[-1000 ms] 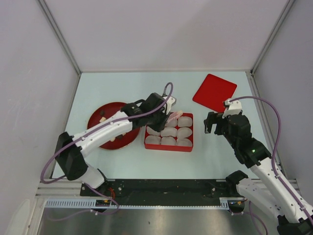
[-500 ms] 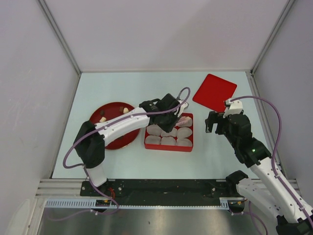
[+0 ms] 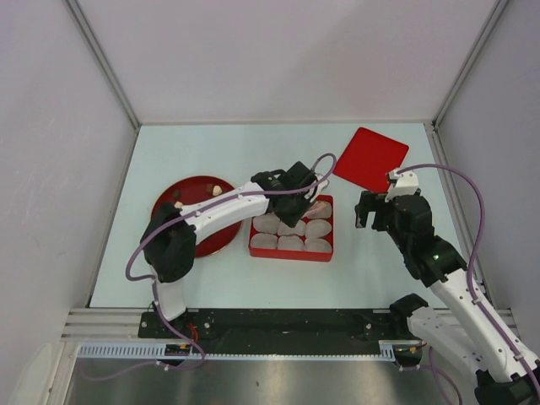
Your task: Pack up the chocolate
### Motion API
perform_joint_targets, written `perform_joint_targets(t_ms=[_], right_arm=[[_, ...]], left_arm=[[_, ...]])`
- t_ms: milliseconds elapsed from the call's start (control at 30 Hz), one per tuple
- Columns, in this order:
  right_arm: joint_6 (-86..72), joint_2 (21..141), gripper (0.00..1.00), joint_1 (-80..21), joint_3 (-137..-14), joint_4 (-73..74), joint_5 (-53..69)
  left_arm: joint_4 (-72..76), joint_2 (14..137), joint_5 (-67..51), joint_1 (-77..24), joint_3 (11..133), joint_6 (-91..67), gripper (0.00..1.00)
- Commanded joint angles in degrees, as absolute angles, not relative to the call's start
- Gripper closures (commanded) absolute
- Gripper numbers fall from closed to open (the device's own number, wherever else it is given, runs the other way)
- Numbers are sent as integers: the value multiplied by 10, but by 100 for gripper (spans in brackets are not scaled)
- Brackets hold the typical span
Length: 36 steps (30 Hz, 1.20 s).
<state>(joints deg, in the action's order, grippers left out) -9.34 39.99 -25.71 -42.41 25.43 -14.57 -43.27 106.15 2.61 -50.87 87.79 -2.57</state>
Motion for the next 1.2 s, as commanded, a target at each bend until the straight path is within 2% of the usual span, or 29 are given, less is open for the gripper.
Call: perform_joint_targets(t_ms=[0,133,567,900,1167], right_arm=[[-88,403,1,-254,-427,242,-151],[-88,403,1,-254,-427,243,-149],[-87,398,1,-254,-427,243,-145],[-85,393,1,-254,-427,244,-142],[-84,386,1,-253,-427,245,-143]], left_arm=[[-427,1070,31,-512,905,-13,89],[-425,1082,28,-512,911,-14,87],[-410,1091,25,-512,918,-27,67],[-412,1078,30,-512,918,-38,63],[-421,982,47,-489,903,-76,64]])
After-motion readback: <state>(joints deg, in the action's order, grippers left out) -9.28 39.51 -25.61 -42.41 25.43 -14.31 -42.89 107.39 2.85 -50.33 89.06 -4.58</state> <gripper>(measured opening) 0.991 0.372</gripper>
